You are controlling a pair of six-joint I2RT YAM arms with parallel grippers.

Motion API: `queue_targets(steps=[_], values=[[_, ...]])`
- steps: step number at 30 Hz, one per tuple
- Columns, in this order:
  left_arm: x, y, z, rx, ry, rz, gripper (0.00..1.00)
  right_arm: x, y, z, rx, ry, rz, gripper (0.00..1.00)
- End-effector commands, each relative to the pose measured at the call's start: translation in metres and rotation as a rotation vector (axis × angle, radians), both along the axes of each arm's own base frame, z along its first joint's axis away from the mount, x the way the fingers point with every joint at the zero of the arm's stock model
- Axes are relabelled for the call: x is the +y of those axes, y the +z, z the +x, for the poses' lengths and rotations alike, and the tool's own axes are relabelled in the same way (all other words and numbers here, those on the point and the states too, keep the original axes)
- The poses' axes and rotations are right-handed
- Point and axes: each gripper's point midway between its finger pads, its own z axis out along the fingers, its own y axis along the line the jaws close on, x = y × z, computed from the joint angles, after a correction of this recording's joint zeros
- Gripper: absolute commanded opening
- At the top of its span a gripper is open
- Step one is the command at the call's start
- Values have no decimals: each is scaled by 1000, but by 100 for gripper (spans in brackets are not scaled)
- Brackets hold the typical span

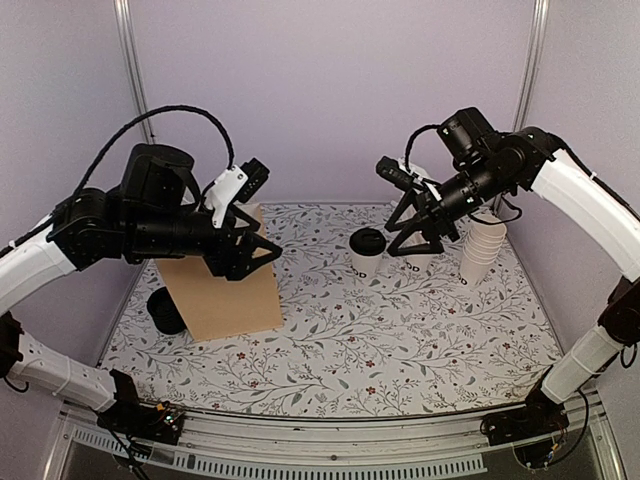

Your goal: Pack the takeout coffee

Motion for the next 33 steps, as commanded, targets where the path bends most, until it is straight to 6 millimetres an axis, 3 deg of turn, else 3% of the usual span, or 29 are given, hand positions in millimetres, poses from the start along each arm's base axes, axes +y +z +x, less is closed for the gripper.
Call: queue_targets(steps=[1,4,7,10,13,17,21,27,33], values=[[11,65,-7,-103,-15,-108,73,1,-3,-6,18,30,9,71],[30,98,-11,-157,18,-148,74,1,-8,-5,20,32,0,71],[67,114,5,-210,193,-117,81,1,-9,-3,12,29,-7,71],[124,104,41,-231,471,-5,86,1,-8,-1,-3,21,-11,71],[155,76,63,-180,573,101,87,0,-6,-1,-19,21,-8,71],[171,33,82,-94,590,188,86,-2,-9,0,-19,17,-17,71],[189,1,99,-43,621,261,83,-4,-16,2,-22,4,-36,71],[192,-22,115,-8,640,291,77,-10,-26,8,-63,-33,-65,71],[164,-30,125,15,533,213,72,-17,-38,50,-172,-201,-157,71]])
